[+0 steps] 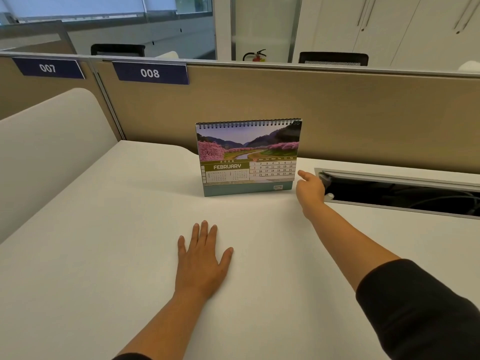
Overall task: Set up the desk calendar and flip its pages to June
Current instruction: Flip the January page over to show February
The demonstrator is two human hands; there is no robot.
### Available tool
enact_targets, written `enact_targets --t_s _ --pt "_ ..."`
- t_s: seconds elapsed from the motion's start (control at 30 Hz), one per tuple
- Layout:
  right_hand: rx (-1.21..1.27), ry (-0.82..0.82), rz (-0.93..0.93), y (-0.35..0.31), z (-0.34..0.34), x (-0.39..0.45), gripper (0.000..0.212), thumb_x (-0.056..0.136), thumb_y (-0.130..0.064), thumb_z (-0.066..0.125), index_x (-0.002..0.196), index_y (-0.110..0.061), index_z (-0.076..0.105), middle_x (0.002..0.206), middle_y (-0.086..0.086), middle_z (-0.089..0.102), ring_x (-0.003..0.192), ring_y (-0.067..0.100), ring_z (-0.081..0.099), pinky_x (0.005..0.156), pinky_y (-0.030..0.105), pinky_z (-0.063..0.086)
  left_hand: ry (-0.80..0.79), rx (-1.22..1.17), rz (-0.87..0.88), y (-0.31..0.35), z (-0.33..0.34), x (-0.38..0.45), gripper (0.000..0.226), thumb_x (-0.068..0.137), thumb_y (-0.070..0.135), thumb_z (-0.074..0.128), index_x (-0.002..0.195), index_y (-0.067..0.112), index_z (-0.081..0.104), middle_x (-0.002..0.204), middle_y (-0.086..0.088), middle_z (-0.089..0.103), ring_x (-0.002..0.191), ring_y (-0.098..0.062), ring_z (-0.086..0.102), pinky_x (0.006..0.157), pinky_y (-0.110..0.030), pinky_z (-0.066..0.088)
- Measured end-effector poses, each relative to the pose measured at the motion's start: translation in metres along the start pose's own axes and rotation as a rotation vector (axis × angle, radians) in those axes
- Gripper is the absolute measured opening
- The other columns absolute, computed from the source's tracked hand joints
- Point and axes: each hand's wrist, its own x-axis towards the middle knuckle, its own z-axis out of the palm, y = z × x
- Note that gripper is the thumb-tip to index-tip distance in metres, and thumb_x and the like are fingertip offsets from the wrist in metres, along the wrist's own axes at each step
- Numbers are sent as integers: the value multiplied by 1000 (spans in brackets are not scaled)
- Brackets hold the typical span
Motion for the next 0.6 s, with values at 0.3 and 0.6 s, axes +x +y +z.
enact_targets --t_s 0.3,0.6 --pt "-70 62 -64 2 0 -4 26 90 -17 54 115 -15 61 123 8 63 98 23 57 79 30 48 0 7 2 0 0 0 67 89 57 18 147 26 4 159 4 -4 144 -12 -12 116 -42 -10" --pt "-27 30 -93 7 -6 -3 21 82 -34 65 81 -13 64 97 9 70 79 23 61 63 25 48 3 26 2 -2 3 1 68 89 59 16 147 26 4 159 4 -4 144 -13 -11 115 -42 -10"
